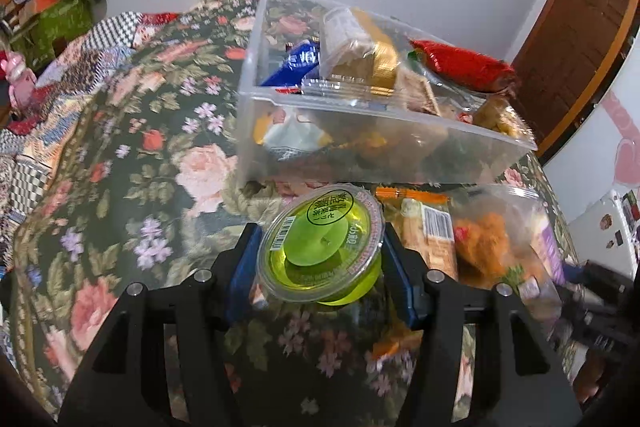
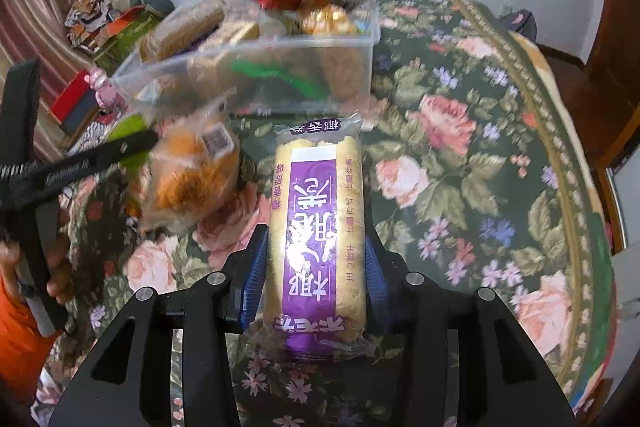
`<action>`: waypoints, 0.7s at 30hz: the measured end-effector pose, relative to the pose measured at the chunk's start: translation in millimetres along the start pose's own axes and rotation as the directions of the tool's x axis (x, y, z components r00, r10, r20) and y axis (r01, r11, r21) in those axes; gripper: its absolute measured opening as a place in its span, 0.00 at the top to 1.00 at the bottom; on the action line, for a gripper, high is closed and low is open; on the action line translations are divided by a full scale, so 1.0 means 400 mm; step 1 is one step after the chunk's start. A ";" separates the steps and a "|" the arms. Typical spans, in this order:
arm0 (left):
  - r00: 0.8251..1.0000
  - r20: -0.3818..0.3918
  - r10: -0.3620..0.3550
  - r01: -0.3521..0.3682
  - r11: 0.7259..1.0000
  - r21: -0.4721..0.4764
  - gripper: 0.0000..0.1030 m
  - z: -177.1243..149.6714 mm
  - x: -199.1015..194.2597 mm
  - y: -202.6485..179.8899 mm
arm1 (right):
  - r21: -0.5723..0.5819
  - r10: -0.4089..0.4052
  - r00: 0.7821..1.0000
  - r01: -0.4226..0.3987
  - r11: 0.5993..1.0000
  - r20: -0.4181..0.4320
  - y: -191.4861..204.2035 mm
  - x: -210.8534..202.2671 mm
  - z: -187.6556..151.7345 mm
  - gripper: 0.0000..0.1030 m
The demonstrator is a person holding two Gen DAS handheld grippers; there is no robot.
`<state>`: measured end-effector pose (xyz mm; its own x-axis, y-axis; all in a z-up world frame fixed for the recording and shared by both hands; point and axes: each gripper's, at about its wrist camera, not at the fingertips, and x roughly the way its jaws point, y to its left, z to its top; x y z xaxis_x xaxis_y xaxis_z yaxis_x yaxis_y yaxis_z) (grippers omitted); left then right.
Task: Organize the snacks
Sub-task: 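Lower the jelly cup and purple roll into the clear box and open both tools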
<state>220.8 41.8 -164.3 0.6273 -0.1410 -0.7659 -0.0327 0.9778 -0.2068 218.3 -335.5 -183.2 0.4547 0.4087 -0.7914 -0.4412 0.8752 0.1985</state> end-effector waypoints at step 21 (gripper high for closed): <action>0.977 0.212 0.025 -0.027 1.000 0.007 0.44 0.188 -0.175 0.008 | -0.091 0.055 0.970 -0.035 0.995 0.236 0.102 -0.078 0.246 0.59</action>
<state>235.3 66.5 -65.6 0.7771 -0.0808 -0.6241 -0.0439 0.9823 -0.1818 262.3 -287.2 -93.4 0.5994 0.5059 -0.6204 -0.5249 0.8335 0.1725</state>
